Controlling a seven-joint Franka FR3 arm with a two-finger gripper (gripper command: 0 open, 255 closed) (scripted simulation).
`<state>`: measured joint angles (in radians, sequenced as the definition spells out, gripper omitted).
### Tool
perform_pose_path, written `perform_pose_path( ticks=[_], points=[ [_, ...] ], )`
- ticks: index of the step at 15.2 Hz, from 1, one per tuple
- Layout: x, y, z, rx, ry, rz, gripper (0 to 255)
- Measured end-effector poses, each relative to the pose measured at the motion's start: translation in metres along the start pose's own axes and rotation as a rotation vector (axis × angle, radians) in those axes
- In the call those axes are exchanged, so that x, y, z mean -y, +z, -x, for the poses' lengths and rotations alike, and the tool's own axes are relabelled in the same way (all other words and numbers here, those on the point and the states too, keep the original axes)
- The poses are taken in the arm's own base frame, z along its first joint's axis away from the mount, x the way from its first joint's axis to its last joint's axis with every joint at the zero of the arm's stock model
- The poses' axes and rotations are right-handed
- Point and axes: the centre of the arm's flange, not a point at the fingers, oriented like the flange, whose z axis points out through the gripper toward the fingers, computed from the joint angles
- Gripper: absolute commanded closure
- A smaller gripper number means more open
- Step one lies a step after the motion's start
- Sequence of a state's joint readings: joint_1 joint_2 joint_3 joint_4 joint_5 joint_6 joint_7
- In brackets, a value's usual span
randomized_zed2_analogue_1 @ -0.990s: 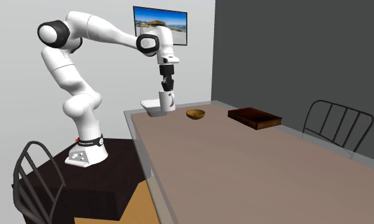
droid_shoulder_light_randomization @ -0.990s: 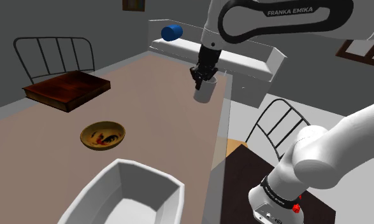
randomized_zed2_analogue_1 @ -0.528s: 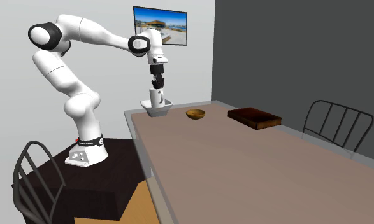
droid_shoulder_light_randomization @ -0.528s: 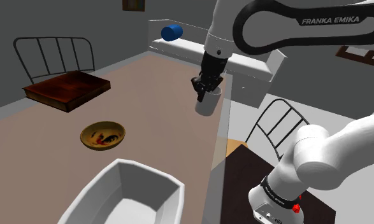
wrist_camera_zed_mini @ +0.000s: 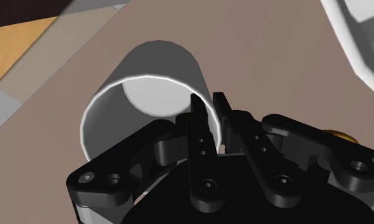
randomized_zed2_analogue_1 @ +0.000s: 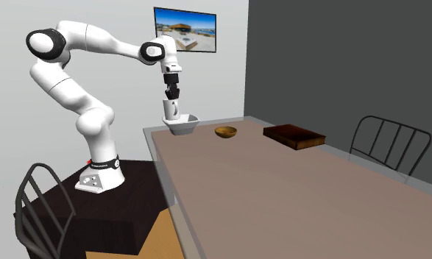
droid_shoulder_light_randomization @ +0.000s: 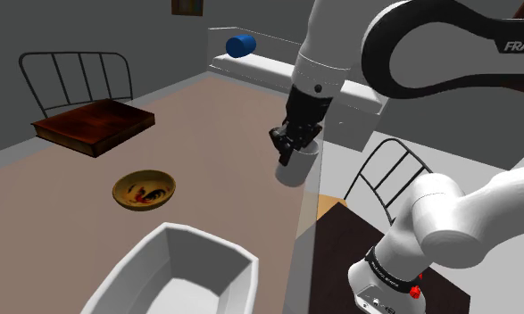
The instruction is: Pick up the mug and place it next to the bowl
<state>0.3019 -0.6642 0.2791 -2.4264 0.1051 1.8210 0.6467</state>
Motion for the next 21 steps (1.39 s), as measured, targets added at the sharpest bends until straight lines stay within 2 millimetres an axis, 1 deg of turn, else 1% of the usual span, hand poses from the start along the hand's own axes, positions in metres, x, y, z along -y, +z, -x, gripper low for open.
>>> perform_pose_path(
  ticks=[2,4,13,21],
  points=[
    [0.014,0.0,0.022,0.0,0.0,0.0,255],
    [0.021,0.007,0.029,0.0,0.001,0.0,255],
    [0.025,0.052,0.036,0.001,0.002,0.001,255],
    [0.026,0.096,0.038,0.001,0.002,0.001,255]
  ],
)
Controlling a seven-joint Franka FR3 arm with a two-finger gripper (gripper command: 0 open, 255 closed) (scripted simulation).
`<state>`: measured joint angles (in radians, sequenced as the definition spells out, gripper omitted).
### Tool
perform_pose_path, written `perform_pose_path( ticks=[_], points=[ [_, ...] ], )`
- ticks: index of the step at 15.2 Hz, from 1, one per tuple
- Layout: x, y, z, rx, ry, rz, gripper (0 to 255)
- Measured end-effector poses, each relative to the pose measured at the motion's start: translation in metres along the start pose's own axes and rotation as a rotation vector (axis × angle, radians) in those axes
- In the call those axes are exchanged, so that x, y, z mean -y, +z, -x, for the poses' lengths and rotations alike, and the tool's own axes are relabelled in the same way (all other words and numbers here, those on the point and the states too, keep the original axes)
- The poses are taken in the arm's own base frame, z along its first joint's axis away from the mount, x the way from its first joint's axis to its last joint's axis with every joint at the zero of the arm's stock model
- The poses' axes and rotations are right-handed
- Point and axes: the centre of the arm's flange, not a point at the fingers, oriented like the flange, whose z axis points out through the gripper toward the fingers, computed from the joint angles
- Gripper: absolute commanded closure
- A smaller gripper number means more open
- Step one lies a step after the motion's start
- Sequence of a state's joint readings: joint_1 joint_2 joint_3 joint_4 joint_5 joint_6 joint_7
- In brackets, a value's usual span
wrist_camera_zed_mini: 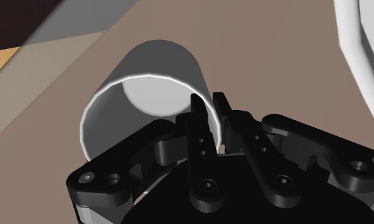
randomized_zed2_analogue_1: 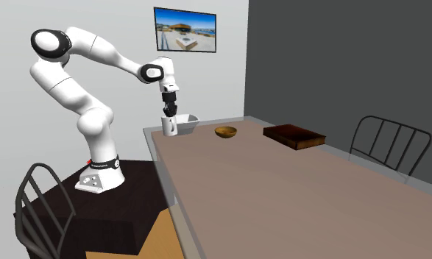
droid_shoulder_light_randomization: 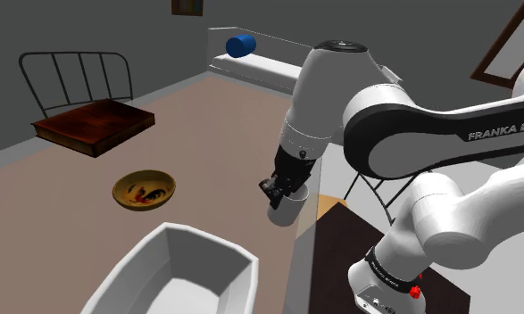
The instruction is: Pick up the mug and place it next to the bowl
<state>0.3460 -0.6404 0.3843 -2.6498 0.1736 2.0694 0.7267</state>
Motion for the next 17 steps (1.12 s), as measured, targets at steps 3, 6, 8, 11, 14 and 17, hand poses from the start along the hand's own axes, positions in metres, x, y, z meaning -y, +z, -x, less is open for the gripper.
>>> perform_pose_path(
  ticks=[3,6,8,11,14,17],
  points=[
    [0.001,0.016,0.002,0.0,0.0,0.0,255],
    [0.001,0.03,0.003,0.0,0.0,0.0,255],
    [0.001,0.041,0.002,0.0,0.0,0.0,255],
    [0.002,0.058,0.003,0.0,0.0,0.0,255],
    [0.002,0.067,0.005,0.0,0.0,0.0,255],
    [0.002,0.069,0.005,0.0,0.0,0.0,255]
  ],
)
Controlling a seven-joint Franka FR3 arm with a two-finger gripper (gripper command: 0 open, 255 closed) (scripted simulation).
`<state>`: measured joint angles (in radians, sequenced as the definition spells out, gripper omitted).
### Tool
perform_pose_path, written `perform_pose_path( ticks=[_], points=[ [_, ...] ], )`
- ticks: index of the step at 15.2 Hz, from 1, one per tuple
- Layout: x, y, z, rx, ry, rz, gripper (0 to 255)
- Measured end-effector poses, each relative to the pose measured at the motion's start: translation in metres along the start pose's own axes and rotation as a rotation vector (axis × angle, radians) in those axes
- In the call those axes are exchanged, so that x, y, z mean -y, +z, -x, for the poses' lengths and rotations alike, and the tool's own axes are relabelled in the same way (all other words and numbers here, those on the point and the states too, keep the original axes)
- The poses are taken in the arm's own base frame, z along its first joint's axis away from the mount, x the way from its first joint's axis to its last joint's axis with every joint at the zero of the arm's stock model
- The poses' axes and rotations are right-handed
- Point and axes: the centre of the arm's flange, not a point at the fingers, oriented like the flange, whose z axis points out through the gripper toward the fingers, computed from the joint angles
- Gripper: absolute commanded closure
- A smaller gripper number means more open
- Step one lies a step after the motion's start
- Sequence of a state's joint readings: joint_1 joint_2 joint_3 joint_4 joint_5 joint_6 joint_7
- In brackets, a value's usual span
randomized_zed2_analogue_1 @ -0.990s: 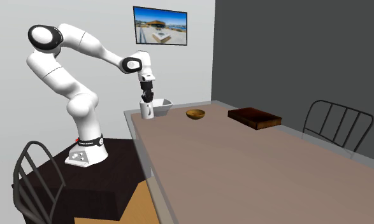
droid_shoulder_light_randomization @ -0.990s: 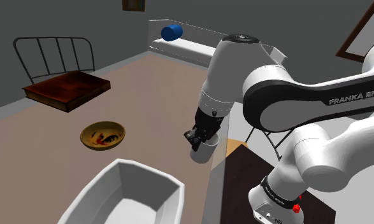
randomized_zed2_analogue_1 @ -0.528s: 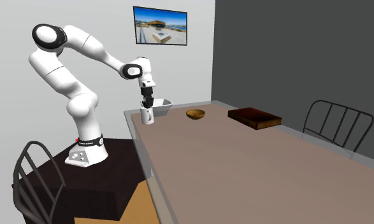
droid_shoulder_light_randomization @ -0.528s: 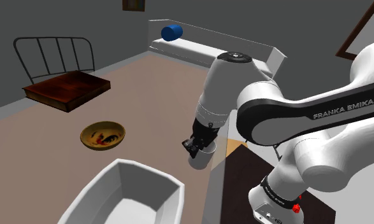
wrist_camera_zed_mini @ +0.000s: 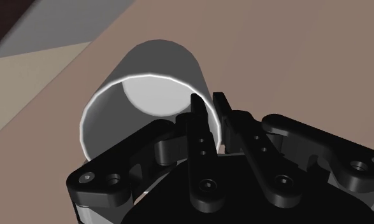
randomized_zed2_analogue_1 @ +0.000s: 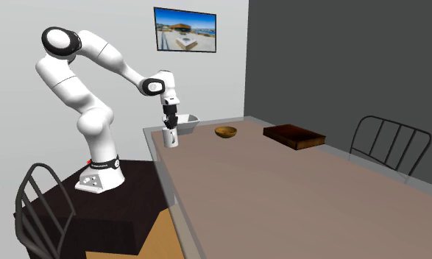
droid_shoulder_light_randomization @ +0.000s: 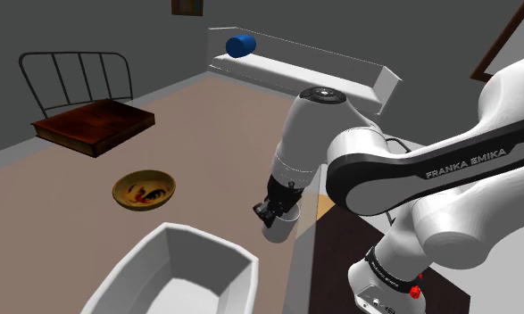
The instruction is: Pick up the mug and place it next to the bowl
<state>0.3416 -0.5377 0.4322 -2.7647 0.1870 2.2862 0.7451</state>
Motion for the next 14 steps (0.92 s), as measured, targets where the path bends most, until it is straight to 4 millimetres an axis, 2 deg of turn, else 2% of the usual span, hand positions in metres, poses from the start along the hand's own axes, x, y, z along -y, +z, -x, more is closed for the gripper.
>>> perform_pose_path(
  ticks=[1,2,8,9,12,14],
  points=[
    [0.0,0.0,0.0,0.0,0.0,0.0,255],
    [0.0,0.0,0.0,0.0,0.0,0.0,0],
    [0.0,0.0,0.0,0.0,0.0,0.0,0],
    [0.0,-0.005,0.001,-0.001,0.0,-0.001,0],
    [-0.001,-0.038,0.0,-0.002,0.0,-0.002,0],
    [-0.001,-0.047,0.001,-0.001,0.0,-0.001,0]
  ],
)
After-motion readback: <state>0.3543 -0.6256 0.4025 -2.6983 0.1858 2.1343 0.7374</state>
